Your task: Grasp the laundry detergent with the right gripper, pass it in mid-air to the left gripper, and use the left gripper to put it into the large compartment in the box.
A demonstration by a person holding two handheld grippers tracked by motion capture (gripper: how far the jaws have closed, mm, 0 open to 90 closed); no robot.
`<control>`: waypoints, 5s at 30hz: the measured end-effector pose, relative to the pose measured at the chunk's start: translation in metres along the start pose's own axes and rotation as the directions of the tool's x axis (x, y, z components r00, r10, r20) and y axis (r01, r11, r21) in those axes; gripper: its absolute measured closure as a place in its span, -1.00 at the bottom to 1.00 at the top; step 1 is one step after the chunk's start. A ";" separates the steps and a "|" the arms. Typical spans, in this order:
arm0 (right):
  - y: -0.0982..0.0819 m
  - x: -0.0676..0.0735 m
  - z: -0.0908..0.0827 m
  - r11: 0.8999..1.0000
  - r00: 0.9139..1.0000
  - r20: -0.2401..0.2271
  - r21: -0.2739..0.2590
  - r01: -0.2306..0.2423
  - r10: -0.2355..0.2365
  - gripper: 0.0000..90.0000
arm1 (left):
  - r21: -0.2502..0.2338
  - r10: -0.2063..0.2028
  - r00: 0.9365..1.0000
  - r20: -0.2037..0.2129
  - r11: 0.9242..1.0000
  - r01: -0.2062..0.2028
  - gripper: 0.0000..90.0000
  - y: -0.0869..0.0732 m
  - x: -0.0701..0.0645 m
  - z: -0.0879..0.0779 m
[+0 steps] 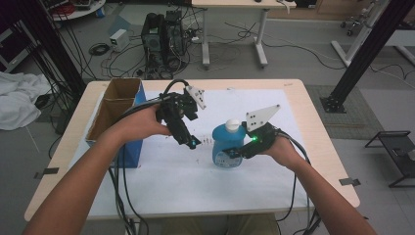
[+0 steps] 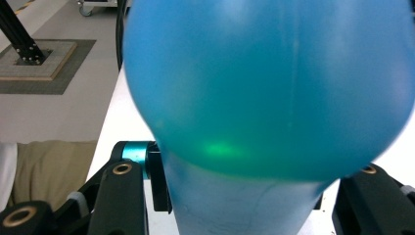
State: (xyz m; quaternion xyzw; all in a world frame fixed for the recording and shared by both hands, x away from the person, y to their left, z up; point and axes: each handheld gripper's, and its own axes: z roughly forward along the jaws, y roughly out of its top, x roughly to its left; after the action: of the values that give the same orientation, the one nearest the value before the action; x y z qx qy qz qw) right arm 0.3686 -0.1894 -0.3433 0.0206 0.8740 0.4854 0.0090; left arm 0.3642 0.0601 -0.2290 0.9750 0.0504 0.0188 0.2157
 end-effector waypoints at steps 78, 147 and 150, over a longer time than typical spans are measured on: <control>0.040 -0.002 0.018 0.999 0.996 -0.089 0.026 0.020 -0.018 0.00 | 0.211 0.097 0.988 0.117 0.970 -0.120 -0.51 0.078 0.000 0.029; 0.043 0.007 0.013 0.999 0.995 -0.089 0.034 -0.041 0.044 -0.52 | 0.223 0.136 0.988 0.068 0.963 -0.148 -0.15 0.075 -0.010 0.024; 0.039 0.006 0.006 0.999 0.993 -0.110 0.017 -0.045 0.047 -0.52 | 0.225 0.130 0.990 0.057 0.964 -0.140 -0.15 0.072 -0.010 0.021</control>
State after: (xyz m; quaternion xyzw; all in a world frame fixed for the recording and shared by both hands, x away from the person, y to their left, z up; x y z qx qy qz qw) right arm 0.3634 -0.1637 -0.3131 0.0140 0.8759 0.4796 -0.0506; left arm 0.3623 -0.0148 -0.2172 0.9947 -0.0188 0.0074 0.1013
